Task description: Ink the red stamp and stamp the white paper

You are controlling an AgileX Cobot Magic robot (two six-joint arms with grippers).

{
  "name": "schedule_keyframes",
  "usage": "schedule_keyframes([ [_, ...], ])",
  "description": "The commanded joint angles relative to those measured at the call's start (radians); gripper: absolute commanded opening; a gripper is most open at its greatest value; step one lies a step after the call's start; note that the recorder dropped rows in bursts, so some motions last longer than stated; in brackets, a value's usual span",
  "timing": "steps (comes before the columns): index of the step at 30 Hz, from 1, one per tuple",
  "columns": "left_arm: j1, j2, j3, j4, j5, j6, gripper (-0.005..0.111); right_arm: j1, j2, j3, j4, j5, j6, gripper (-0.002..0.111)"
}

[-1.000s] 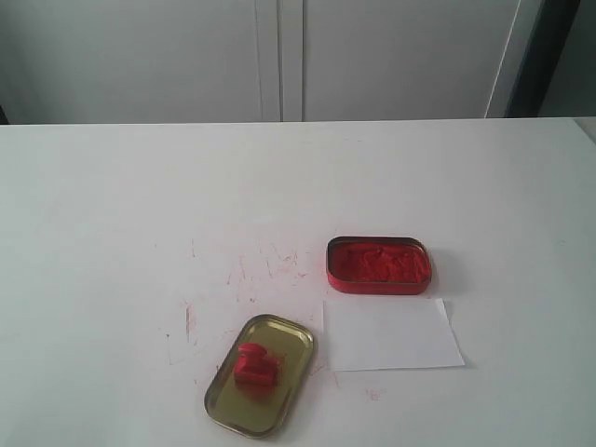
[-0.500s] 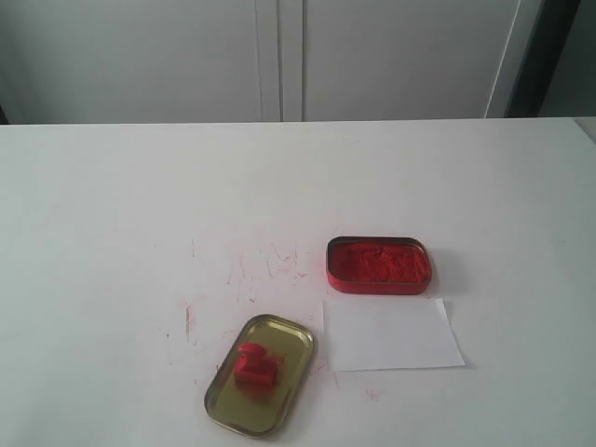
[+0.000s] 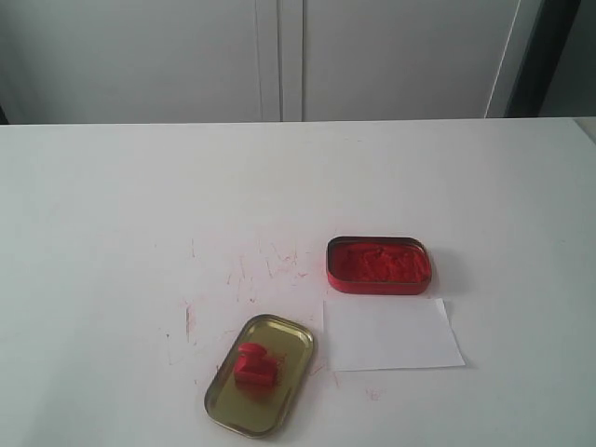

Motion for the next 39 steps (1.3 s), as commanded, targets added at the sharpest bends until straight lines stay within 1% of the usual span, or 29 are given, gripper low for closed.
schedule_keyframes([
  [1, -0.002, -0.004, 0.003, -0.003, -0.013, 0.004, 0.0, 0.004, -0.006, 0.005, 0.004, -0.014, 0.003, 0.0],
  [16, -0.002, -0.004, 0.002, -0.008, -0.02, 0.003, 0.0, 0.004, -0.006, 0.005, 0.002, -0.014, 0.003, 0.0],
  [22, -0.002, 0.015, -0.112, -0.004, 0.119, 0.003, 0.0, 0.004, -0.006, 0.005, 0.002, -0.014, 0.003, 0.0],
  [29, -0.002, 0.136, -0.28, 0.047, 0.265, 0.005, 0.0, 0.004, -0.006, 0.005, 0.002, -0.014, 0.003, 0.0],
  [37, -0.002, 0.306, -0.407, 0.061, 0.294, 0.005, 0.0, 0.004, -0.006, 0.005, 0.004, -0.014, 0.003, 0.0],
  [39, -0.002, 0.369, -0.455, 0.061, 0.335, 0.016, 0.0, 0.004, -0.006, 0.005, 0.004, -0.014, 0.032, 0.0],
])
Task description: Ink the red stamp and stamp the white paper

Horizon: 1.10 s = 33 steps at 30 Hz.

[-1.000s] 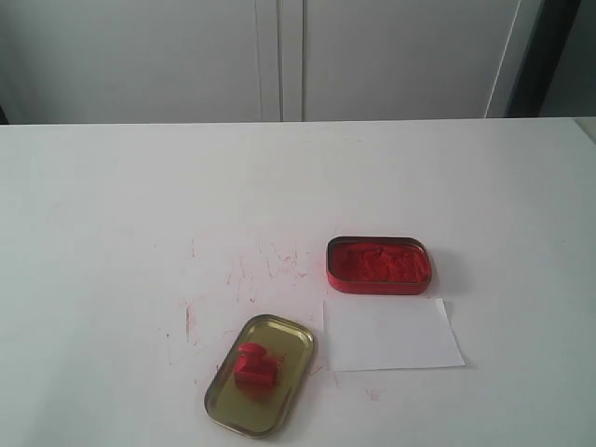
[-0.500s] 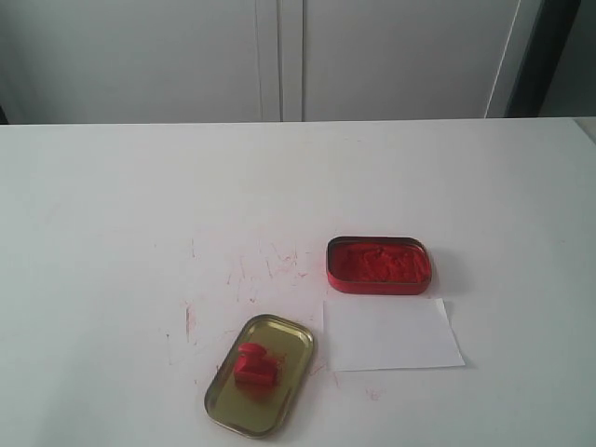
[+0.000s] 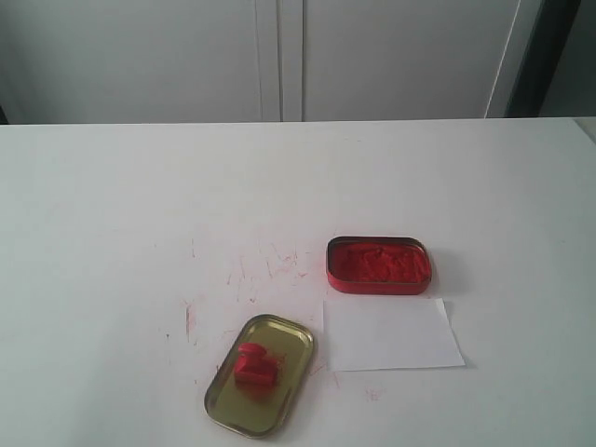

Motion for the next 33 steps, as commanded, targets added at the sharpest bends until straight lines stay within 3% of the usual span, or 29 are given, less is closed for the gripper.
schedule_keyframes([
  [1, -0.002, 0.119, -0.096, 0.006, 0.103, 0.031, 0.0, 0.004, -0.006, 0.005, 0.004, -0.014, 0.018, 0.0],
  [8, -0.002, 0.429, -0.337, 0.0, 0.411, 0.163, 0.0, 0.004, -0.006, 0.005, 0.001, -0.014, 0.018, 0.0],
  [14, -0.002, 0.648, -0.484, 0.0, 0.528, 0.212, 0.0, 0.004, -0.006, 0.005, 0.001, -0.014, 0.018, 0.0],
  [23, -0.005, 0.847, -0.568, -0.036, 0.56, 0.261, 0.0, 0.004, -0.006, 0.005, 0.004, -0.014, 0.018, 0.0],
  [33, -0.164, 1.077, -0.705, -0.036, 0.608, 0.32, 0.0, 0.004, -0.006, 0.005, 0.004, -0.014, 0.018, 0.0],
])
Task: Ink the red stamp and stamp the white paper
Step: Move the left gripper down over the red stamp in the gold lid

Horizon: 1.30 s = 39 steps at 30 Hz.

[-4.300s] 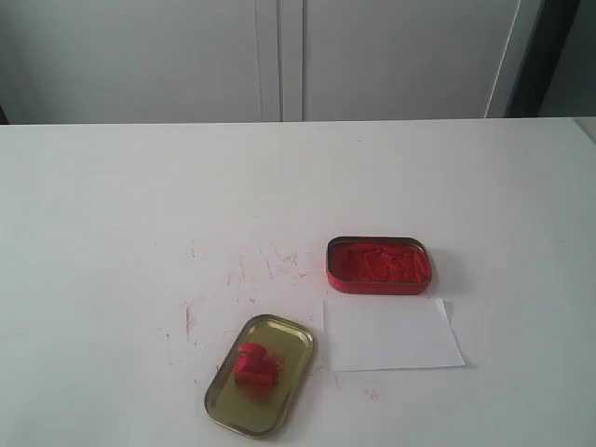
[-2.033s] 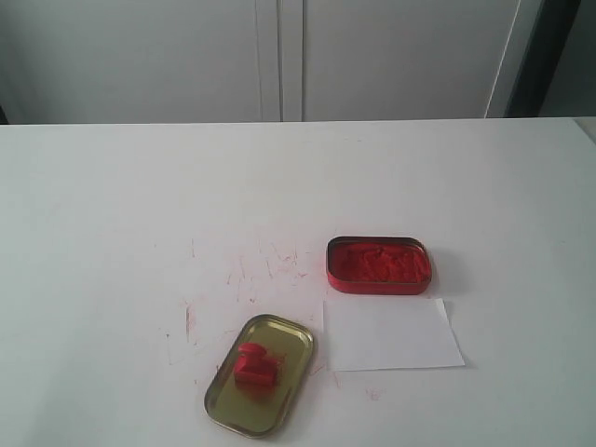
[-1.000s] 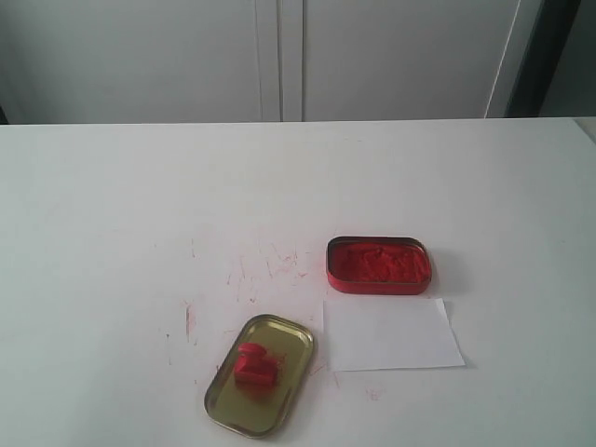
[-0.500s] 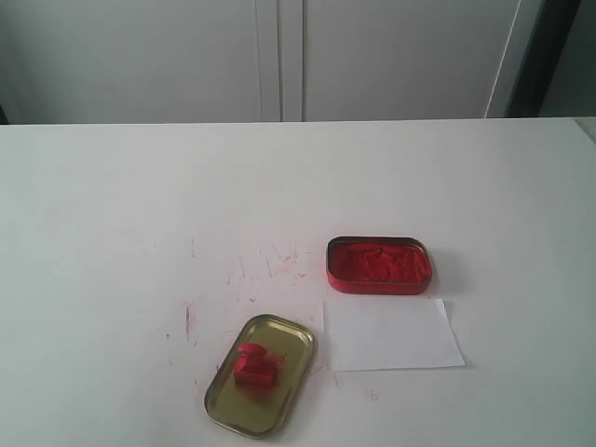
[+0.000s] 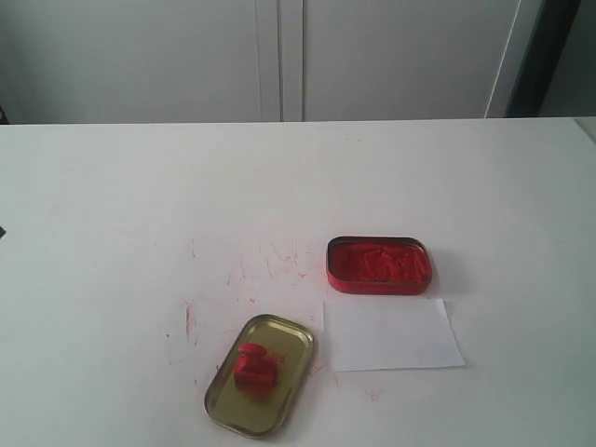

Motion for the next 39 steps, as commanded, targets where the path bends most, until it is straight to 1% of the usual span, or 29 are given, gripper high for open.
schedule_keyframes([
  [1, -0.075, 0.086, -0.059, -0.02, 0.024, 0.025, 0.0, 0.004, -0.006, 0.005, 0.004, -0.014, 0.004, 0.0],
  [4, -0.125, 0.144, -0.1, -0.02, 0.026, 0.063, 0.0, 0.004, -0.006, 0.005, 0.004, -0.014, 0.004, 0.0],
  [9, -0.205, 0.244, -0.17, -0.02, 0.036, 0.068, 0.0, 0.004, -0.006, 0.005, 0.002, -0.014, 0.004, 0.0],
  [14, -0.269, 0.32, -0.241, -0.023, 0.038, 0.077, 0.0, 0.004, -0.006, 0.005, 0.002, -0.014, 0.004, 0.0],
  [20, -0.336, 0.379, -0.301, -0.082, 0.042, 0.163, 0.0, 0.004, -0.006, 0.005, 0.002, -0.014, 0.004, 0.0],
  [25, -0.389, 0.417, -0.314, -0.161, 0.042, 0.262, 0.0, 0.004, -0.006, 0.005, 0.002, -0.014, 0.004, 0.0],
  [28, -0.409, 0.428, -0.316, -0.21, 0.055, 0.312, 0.0, 0.004, -0.006, 0.005, 0.002, -0.014, 0.004, 0.0],
  [35, -0.455, 0.442, -0.324, -0.238, 0.071, 0.349, 0.0, 0.004, -0.006, 0.005, 0.002, -0.014, 0.004, 0.0],
  [39, -0.504, 0.442, -0.324, -0.24, 0.097, 0.354, 0.0, 0.004, -0.006, 0.005, 0.002, -0.014, 0.004, 0.0],
])
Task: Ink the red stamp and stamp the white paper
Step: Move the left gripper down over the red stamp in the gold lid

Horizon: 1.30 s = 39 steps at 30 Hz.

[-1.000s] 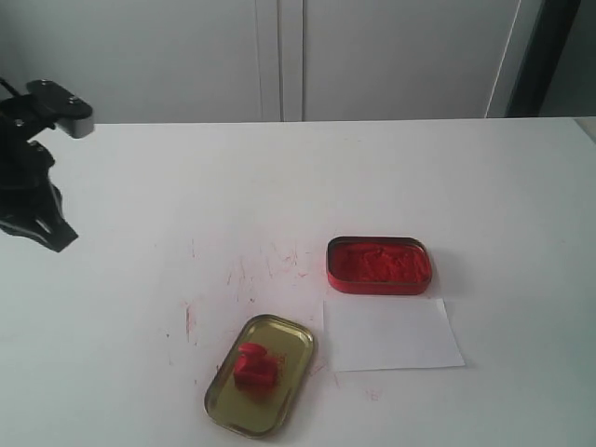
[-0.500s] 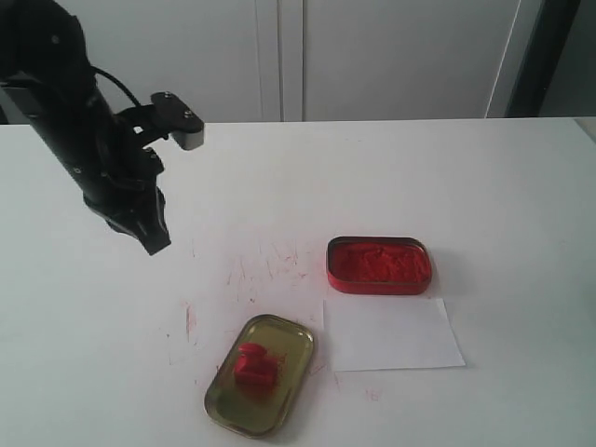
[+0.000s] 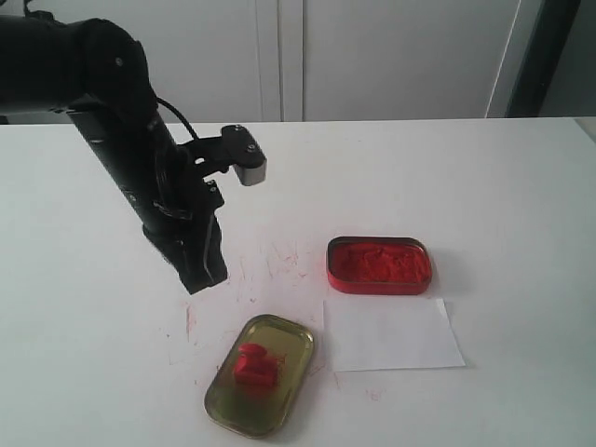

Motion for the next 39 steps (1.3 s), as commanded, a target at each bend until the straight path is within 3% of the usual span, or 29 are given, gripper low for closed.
schedule_keyframes([
  [1, -0.055, 0.003, -0.009, -0.021, 0.051, 0.014, 0.0, 0.004, -0.006, 0.005, 0.002, -0.014, 0.004, 0.0],
  [13, -0.146, 0.003, -0.009, -0.028, 0.121, 0.107, 0.0, 0.004, -0.006, 0.005, 0.004, -0.014, 0.004, 0.0],
  [27, -0.149, 0.085, -0.102, -0.009, 0.16, 0.203, 0.0, 0.004, -0.006, 0.005, 0.004, -0.014, 0.004, 0.0],
  [33, -0.161, 0.083, -0.1, 0.028, 0.188, 0.191, 0.0, 0.004, -0.006, 0.005, 0.004, -0.014, 0.004, 0.0],
  [39, -0.231, 0.083, -0.1, 0.119, 0.139, 0.126, 0.0, 0.004, -0.006, 0.005, 0.002, -0.014, 0.004, 0.0],
])
